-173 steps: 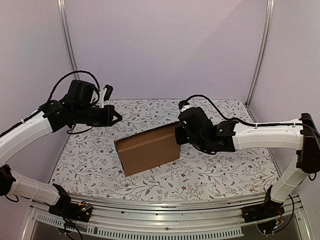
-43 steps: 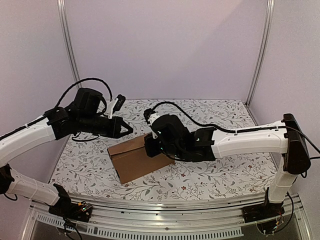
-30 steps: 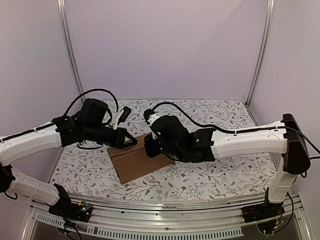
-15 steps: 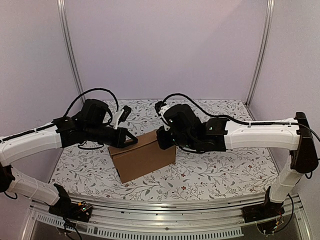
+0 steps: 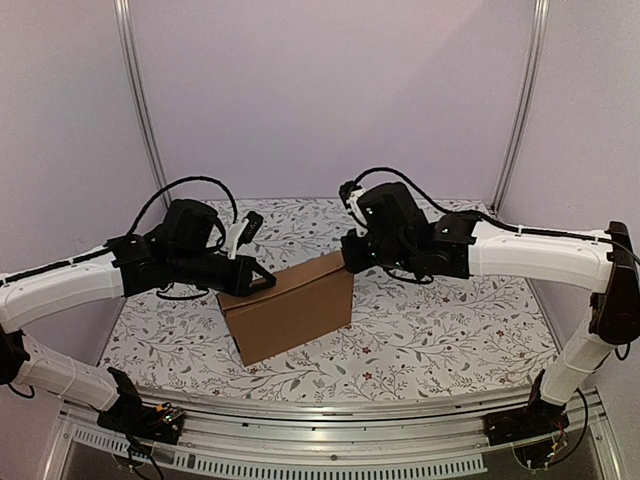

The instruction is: Fold the paper box

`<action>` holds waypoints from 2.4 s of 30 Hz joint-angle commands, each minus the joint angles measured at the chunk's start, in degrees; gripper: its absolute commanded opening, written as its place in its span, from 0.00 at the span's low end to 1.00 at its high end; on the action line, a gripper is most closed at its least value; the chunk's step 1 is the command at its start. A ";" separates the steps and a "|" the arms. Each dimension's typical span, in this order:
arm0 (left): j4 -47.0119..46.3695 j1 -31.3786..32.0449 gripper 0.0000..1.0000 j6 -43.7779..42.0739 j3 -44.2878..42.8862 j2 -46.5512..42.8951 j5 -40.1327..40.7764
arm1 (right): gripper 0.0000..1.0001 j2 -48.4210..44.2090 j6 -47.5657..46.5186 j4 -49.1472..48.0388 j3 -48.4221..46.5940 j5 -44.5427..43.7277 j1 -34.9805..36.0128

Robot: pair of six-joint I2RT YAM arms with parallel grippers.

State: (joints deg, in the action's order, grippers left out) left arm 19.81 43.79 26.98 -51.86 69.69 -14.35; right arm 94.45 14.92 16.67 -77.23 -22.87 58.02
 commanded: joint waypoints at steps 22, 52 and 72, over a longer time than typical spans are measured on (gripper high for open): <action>7.10 0.86 0.00 -0.97 1.91 1.03 3.60 | 0.00 -1.00 2.34 0.54 3.84 4.97 0.41; 9.48 1.84 0.11 -3.54 -3.58 -1.00 6.40 | 0.00 3.19 3.88 -2.26 6.05 8.07 5.55; 21.83 1.87 0.00 2.07 -5.73 -12.12 8.23 | 0.00 3.72 3.28 -0.85 3.22 7.83 5.55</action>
State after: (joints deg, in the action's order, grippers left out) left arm 37.47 44.91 26.85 -57.41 59.40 -5.74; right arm 96.62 18.39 11.03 -73.56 -13.82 63.44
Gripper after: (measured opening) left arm 0.005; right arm 0.003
